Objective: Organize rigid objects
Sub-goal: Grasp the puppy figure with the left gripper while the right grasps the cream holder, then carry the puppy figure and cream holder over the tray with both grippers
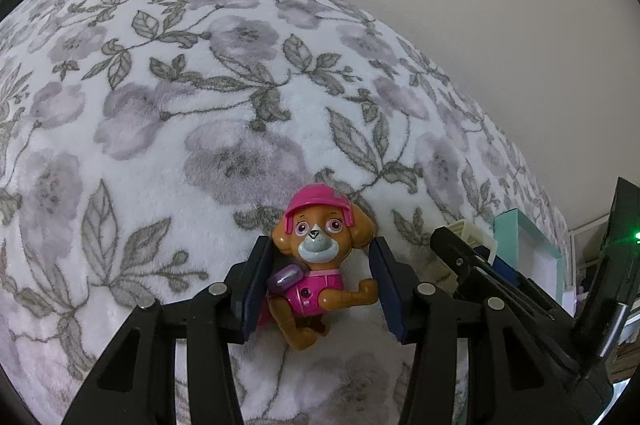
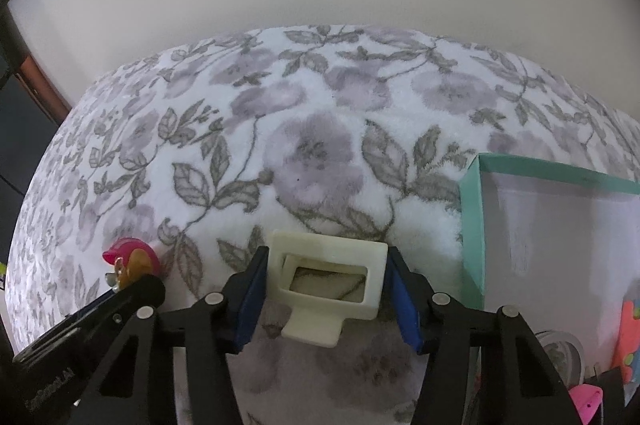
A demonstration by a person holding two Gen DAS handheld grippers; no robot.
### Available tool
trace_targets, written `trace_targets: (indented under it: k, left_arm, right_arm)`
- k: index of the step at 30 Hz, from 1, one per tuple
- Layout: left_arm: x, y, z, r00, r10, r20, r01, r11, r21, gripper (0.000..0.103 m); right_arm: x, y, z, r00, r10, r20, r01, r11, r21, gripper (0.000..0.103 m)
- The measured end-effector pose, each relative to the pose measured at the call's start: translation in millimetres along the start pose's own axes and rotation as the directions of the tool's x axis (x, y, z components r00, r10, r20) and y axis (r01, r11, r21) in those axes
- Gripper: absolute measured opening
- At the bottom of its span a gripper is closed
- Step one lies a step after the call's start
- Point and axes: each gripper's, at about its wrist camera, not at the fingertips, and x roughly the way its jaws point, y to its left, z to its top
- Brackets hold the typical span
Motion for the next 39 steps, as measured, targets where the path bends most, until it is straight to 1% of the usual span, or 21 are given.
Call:
trace_targets:
  k: [7, 13, 20, 24, 29, 30, 34, 39]
  left_arm:
    - [-1.0, -0.9, -0.9, 1.0, 0.006, 0.007, -0.006, 1.0, 0.006, 0.051]
    - [-4.7, 3.6, -0.1, 1.0, -0.001, 0.012, 0.001, 1.0, -0.01, 0.051]
    - [-24.6, 2.1, 0.6, 0.999, -0.007, 0.038, 0.007, 1.0, -0.018, 0.051]
    - [-49.9, -10.5, 0.7, 0.998, -0.027, 0.064, 0.028, 1.0, -0.002, 0.051]
    - [-92.7, -43.7, -5.9, 0.992, -0.07, 0.106, 0.066, 0.997, 0.043, 0.051]
    - [-97.6, -51.1, -7.9, 0.991, -0.078, 0.11, 0.073, 0.996, 0.051, 0.051]
    - [-129.6, -76.6, -22.3, 0.984, -0.115, 0.137, 0.104, 0.991, 0.081, 0.051]
    - [-157.3, -101.1, -45.1, 0.973, -0.164, 0.161, 0.146, 0.983, 0.114, 0.051]
  right_arm:
    - [-5.5, 0.5, -3.5, 1.0, 0.009, -0.002, -0.009, 1.0, -0.002, 0.059]
    - [-10.6, 0.9, -6.3, 1.0, 0.007, 0.003, -0.007, 1.0, -0.006, 0.059]
    - [-25.7, -0.3, -7.4, 1.0, 0.01, 0.015, -0.01, 1.0, -0.008, 0.058]
    - [-56.4, -4.6, -6.0, 0.998, 0.012, 0.059, -0.012, 1.0, 0.001, 0.058]
    - [-101.9, -10.9, -8.9, 0.993, 0.005, 0.115, -0.006, 1.0, 0.014, 0.058]
    - [-116.2, -13.6, -11.7, 0.991, 0.003, 0.134, -0.006, 1.0, 0.02, 0.058]
    - [-152.7, -22.6, -20.7, 0.984, 0.004, 0.176, -0.013, 0.999, 0.045, 0.058]
    - [-199.3, -36.7, -41.8, 0.973, -0.01, 0.231, -0.012, 0.996, 0.092, 0.058]
